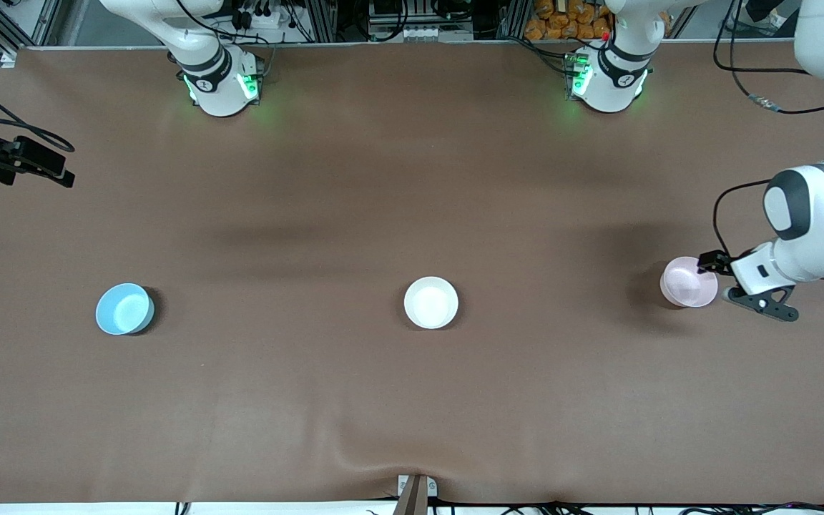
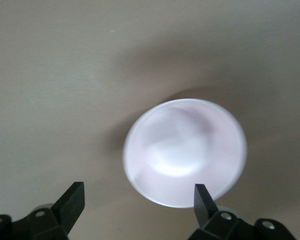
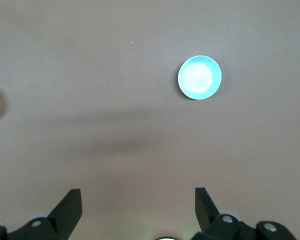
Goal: Stack pink and blue bowls on white bowl
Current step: 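Lower the left gripper onto the pink bowl rim and grasp it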
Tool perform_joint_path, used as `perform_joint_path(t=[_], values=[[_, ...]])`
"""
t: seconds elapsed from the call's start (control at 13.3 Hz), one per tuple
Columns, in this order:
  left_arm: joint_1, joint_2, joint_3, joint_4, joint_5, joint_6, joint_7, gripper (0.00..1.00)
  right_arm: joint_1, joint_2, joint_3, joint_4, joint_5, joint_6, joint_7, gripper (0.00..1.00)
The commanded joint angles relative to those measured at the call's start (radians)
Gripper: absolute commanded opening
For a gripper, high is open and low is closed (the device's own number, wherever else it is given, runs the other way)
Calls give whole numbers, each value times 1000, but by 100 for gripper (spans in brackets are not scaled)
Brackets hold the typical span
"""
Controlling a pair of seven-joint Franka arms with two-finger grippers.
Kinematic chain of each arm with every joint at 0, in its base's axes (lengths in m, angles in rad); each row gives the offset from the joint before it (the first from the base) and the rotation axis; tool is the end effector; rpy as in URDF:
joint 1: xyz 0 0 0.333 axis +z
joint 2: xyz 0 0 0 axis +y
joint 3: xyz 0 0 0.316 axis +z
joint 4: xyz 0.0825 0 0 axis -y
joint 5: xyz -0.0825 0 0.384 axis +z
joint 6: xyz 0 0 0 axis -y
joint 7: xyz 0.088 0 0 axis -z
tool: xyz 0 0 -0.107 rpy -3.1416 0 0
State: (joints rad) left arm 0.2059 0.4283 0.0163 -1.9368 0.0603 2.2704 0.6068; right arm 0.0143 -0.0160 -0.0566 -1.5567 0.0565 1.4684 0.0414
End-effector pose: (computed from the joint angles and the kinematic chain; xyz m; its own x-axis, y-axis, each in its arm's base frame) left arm 0.5965 0.1359 0.2553 0.9048 -0.4123 -0.1065 -0.4132 -0.9105 0.0143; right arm 0.5386 -0.0165 0.6314 0.9942 -0.0776 -0.0744 -0.0817 -0.9952 -0.0543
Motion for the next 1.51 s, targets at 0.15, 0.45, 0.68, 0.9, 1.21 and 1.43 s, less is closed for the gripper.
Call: perform_joint_path(t=[0.15, 0.45, 0.68, 0.9, 1.21, 1.43], values=[[46, 85, -12, 50, 10, 52, 48, 86, -8, -9, 4, -6, 5, -13, 5, 100], [46, 109, -12, 52, 7, 89, 48, 53, -7, -9, 4, -3, 5, -11, 5, 100], [43, 115, -13, 49, -5, 101, 44, 3, -2, -9, 6, 0, 5, -10, 5, 100], [33, 95, -15, 50, -7, 61, 44, 0, -2, -9, 8, 0, 5, -3, 5, 100], [30, 40, -99, 131, -8, -145, -114, 0, 0, -9, 8, 0, 5, -3, 5, 100], [27, 21, -215, 202, 2, -254, -273, 0, -2, -9, 8, 0, 5, -8, 5, 100]])
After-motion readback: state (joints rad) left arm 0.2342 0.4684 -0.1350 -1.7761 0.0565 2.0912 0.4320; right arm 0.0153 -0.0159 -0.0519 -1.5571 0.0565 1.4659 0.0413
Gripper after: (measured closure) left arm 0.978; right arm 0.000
